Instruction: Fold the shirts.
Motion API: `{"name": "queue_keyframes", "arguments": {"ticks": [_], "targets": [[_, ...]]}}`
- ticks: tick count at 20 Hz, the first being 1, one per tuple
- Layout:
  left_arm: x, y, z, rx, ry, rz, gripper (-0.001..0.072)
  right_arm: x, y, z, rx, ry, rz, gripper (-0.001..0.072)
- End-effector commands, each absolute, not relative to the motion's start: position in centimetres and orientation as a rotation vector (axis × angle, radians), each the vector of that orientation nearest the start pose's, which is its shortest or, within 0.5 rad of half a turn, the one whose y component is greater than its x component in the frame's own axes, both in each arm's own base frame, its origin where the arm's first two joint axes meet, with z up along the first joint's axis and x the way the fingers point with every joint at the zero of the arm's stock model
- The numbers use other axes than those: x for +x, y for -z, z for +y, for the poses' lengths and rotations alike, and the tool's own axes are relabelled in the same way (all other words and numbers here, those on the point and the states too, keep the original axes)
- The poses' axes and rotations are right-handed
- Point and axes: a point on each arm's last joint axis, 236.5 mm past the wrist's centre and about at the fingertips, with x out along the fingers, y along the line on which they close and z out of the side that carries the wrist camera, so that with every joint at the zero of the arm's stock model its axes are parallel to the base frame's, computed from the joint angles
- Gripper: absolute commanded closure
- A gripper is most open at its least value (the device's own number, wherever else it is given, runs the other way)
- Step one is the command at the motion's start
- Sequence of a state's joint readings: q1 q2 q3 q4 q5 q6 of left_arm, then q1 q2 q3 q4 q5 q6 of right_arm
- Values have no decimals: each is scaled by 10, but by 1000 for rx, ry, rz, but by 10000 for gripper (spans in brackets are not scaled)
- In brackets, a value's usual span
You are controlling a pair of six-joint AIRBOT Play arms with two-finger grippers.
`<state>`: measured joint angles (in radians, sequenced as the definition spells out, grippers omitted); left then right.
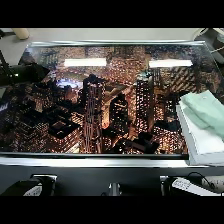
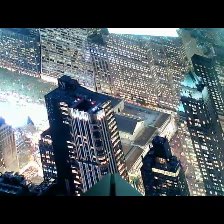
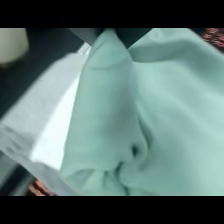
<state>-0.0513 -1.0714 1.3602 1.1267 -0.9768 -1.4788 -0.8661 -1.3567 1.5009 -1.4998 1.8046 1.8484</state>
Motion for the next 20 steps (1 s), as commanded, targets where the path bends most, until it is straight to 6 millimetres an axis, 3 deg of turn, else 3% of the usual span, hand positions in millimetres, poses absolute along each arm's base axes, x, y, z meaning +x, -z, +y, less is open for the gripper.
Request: {"name": "queue_keyframes", "arguments": {"ticks": [1, 2, 3, 5, 6, 7, 9, 10, 11, 12, 13, 14, 15, 16, 17, 19, 20], "targets": [[420, -219, -107, -256, 351, 668, 681, 153, -12, -191, 980, 875, 1681, 666], [420, -219, -107, -256, 351, 668, 681, 150, -2, -181, 996, 846, 1703, 492], [420, -219, -107, -256, 351, 668, 681, 152, 2, -182, 973, 813, 1706, 209], [420, -219, -107, -256, 351, 667, 681, 165, -14, -210, 886, 843, 1605, 157], [421, -220, -107, -255, 350, 665, 682, 183, -36, -232, 842, 862, 1496, 153], [422, -221, -106, -248, 350, 655, 682, 206, -63, -252, 800, 867, 1359, 153], [435, -220, -98, -178, 313, 655, 684, 279, -140, -280, 684, 797, 1018, 159], [444, -212, -84, -102, 241, 689, 685, 327, -188, -274, 604, 697, 838, 189], [453, -200, -63, -27, 135, 740, 685, 373, -231, -249, 527, 578, 700, 240], [459, -185, -38, 68, 7, 805, 685, 407, -258, -210, 450, 463, 631, 251], [461, -170, -21, 141, -85, 861, 683, 436, -270, -160, 360, 338, 610, 250], [457, -147, -18, 175, -113, 937, 665, 453, -264, -112, 278, 243, 647, 250], [448, -120, -25, 160, -98, 1037, 519, 462, -244, -71, 189, 182, 727, 246], [431, -88, -38, 119, -62, 1162, 169, 464, -212, -32, 114, 125, 849, 230], [414, -62, -54, 78, -16, 1255, 39, 457, -173, 1, 75, 71, 1002, 199], [391, -30, -70, 52, 15, 1295, 40, 425, -102, 41, 70, -10, 1336, 144], [387, -24, -74, 30, 12, 1265, 42, 415, -79, 49, 100, -24, 1449, 145]]}}
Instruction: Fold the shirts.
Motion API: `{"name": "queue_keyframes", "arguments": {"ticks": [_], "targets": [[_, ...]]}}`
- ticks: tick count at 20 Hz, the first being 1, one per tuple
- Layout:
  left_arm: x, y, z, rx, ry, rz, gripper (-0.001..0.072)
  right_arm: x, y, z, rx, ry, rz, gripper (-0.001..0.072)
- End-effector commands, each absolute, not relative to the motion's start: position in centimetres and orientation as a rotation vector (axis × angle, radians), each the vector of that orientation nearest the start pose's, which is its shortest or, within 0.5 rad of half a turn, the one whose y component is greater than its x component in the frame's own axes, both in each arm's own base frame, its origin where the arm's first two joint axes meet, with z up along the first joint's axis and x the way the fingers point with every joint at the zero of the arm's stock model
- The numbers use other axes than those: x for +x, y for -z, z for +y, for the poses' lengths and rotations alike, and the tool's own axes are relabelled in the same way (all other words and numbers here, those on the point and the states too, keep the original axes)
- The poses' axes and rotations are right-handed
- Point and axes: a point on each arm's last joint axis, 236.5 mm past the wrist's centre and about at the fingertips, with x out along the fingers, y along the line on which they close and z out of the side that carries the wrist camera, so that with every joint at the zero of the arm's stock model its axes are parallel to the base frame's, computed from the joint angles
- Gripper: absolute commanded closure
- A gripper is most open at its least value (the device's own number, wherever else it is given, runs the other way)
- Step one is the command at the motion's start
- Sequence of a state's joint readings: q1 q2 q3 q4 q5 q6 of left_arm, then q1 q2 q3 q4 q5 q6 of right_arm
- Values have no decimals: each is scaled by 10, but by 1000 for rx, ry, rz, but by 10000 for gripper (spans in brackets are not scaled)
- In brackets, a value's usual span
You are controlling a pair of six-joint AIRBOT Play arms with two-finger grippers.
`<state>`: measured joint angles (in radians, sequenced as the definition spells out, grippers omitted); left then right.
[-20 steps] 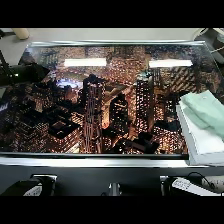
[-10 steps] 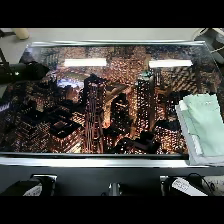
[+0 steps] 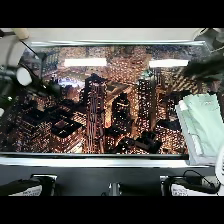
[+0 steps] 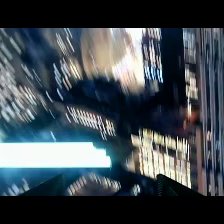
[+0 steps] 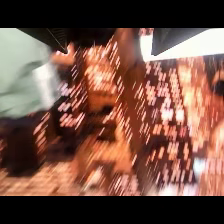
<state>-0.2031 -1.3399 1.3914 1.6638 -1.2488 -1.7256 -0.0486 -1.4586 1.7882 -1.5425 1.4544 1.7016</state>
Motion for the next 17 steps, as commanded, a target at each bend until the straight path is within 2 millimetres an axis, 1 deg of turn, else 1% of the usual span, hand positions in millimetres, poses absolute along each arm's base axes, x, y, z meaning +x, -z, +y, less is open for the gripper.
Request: {"name": "queue_keyframes", "arguments": {"ticks": [1, 2, 3, 5, 7, 17], "targets": [[388, -22, -76, 3, 1, 1232, 46, 413, -65, 50, 118, -10, 1502, 146], [390, -23, -76, -12, -6, 1221, 46, 415, -57, 49, 128, 8, 1518, 146], [391, -25, -76, -13, -6, 1216, 45, 419, -54, 50, 149, 27, 1510, 145], [392, -26, -75, -10, -5, 1214, 43, 425, -55, 50, 165, 37, 1484, 145], [392, -26, -76, -10, -4, 1214, 43, 421, -54, 50, 163, 38, 1503, 146], [392, -26, -76, -10, -5, 1214, 43, 421, -54, 50, 163, 38, 1502, 146]]}}
